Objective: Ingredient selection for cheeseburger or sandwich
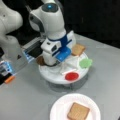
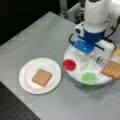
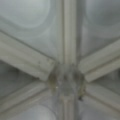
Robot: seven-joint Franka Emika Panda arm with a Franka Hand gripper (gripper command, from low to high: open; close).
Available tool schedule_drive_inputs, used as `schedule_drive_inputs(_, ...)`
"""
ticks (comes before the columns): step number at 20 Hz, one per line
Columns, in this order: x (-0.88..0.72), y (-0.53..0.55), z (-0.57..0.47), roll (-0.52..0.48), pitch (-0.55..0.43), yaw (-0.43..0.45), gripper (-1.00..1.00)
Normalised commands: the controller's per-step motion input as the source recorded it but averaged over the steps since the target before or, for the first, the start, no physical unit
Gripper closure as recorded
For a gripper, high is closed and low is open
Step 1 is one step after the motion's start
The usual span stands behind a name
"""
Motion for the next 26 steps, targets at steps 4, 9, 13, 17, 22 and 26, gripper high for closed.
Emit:
schedule_drive_inputs(4, 0.08, 0.17, -0.04, -0.011, 0.014, -0.024, -1.00)
schedule_drive_inputs(9, 0.05, 0.11, -0.03, -0.012, 0.013, -0.002, -1.00)
schedule_drive_inputs(13, 0.00, 0.03, -0.04, -0.023, -0.003, 0.025, -1.00)
schedule_drive_inputs(17, -0.03, -0.03, -0.09, -0.077, -0.004, 0.084, -1.00)
schedule_drive_inputs(22, -0.03, -0.06, -0.13, -0.196, -0.004, 0.195, -1.00)
schedule_drive_inputs(26, -0.04, 0.05, -0.15, -0.191, -0.012, 0.200, -1.00)
